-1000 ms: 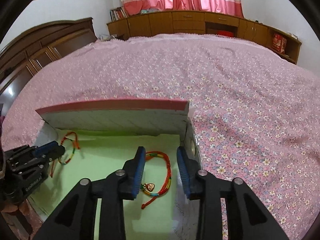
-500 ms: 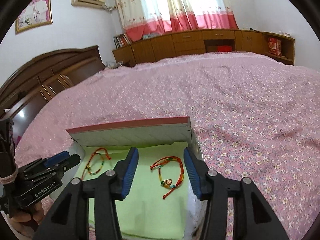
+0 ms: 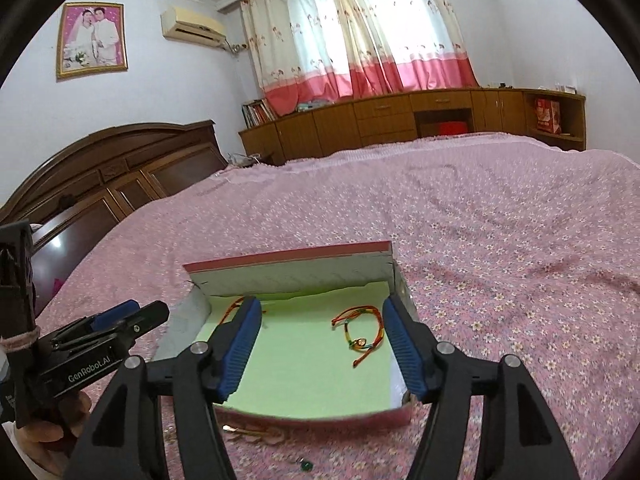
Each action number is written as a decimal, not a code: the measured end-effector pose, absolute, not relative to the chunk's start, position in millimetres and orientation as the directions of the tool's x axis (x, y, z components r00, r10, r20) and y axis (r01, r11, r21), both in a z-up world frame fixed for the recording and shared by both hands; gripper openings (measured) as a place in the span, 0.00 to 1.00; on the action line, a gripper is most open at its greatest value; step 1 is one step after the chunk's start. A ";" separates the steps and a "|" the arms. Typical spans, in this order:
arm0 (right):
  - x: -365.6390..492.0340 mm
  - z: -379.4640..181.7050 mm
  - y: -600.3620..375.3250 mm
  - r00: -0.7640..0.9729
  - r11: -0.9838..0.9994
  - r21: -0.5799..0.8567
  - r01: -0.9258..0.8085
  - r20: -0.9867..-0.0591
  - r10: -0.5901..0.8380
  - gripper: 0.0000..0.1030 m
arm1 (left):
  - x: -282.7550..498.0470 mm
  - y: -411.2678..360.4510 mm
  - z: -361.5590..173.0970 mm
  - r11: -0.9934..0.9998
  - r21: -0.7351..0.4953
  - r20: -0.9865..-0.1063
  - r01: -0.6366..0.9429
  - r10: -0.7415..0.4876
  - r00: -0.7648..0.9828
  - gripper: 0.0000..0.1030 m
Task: Organize jewelry
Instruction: 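Withdraw both tools from the box back toward the remaining jewelry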
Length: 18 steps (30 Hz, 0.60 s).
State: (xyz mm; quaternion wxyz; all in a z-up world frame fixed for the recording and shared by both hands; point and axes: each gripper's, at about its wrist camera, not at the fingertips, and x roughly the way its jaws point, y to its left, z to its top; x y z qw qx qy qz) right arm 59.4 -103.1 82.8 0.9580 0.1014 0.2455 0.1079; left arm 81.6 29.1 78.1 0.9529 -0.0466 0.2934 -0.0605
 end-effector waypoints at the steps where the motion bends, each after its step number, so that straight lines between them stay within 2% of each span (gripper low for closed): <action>1: 55.6 83.8 -102.4 0.859 0.956 0.245 -0.158 -0.444 0.256 0.65 | 78.2 29.1 78.8 0.988 -0.125 -0.549 0.088 -0.143 0.823 0.56; 8: 26.6 86.0 -95.0 0.866 0.957 0.228 -0.179 -0.425 0.263 0.67 | 56.9 32.5 81.2 0.989 -0.120 -0.531 0.088 -0.139 0.836 0.63; 18: -0.1 75.6 -89.7 0.853 0.958 0.215 -0.190 -0.446 0.270 0.68 | 30.3 48.1 68.8 0.988 -0.134 -0.574 0.083 -0.145 0.806 0.64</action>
